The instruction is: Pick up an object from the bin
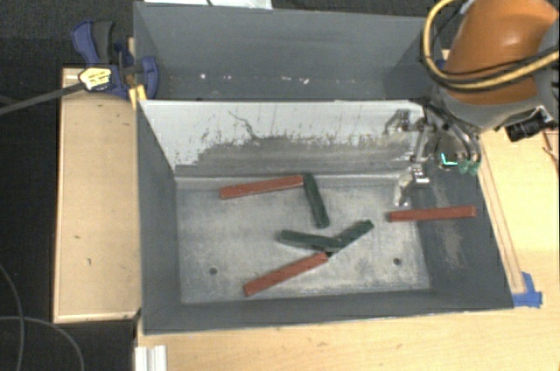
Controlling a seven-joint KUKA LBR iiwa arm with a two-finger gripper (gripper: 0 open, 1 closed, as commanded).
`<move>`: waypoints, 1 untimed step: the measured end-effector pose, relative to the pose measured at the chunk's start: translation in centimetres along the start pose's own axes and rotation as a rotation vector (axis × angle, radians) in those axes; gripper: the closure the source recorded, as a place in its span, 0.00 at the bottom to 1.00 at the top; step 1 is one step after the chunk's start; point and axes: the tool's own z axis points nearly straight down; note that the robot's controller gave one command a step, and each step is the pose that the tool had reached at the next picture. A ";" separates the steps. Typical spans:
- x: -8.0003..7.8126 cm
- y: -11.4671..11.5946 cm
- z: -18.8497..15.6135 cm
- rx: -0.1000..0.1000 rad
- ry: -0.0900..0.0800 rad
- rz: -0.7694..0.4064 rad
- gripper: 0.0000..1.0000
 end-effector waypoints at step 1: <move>-0.1 0.0 -0.5 0.001 -0.008 -0.002 0.00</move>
Offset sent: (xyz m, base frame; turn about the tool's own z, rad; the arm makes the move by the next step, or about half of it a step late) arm -0.0411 0.0829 -0.0707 -0.1036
